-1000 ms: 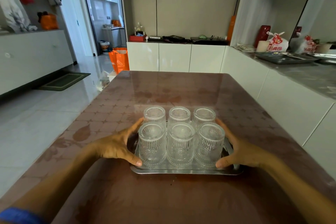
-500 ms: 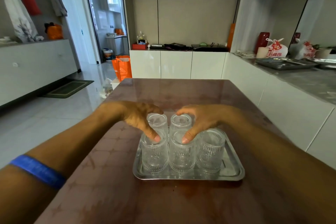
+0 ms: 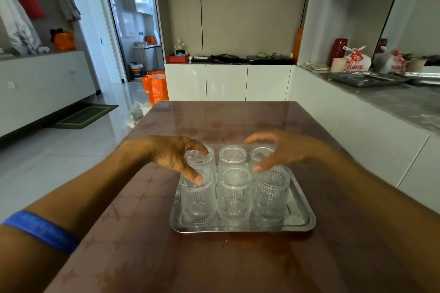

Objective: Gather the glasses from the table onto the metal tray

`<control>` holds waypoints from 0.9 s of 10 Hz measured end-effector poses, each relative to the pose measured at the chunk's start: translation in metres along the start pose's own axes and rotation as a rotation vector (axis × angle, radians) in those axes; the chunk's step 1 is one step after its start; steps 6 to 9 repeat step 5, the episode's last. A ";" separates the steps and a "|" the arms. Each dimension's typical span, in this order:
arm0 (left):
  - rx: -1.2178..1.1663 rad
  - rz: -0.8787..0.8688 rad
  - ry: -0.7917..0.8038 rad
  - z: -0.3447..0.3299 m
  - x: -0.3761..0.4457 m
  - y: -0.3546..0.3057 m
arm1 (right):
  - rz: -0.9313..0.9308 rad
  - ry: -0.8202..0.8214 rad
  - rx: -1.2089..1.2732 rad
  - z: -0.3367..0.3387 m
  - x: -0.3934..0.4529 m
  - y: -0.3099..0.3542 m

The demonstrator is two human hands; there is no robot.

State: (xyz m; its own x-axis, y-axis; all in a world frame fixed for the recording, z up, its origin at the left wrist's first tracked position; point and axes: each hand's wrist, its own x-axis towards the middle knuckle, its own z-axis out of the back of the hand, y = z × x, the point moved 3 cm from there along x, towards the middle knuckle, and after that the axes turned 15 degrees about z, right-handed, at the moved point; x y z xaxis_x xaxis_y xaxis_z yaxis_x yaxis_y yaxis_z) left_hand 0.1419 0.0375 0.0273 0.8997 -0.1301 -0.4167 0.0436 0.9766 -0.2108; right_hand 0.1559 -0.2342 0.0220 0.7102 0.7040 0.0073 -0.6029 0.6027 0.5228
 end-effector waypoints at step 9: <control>-0.076 -0.027 -0.048 0.003 -0.008 -0.006 | -0.070 -0.158 0.061 0.009 -0.038 -0.026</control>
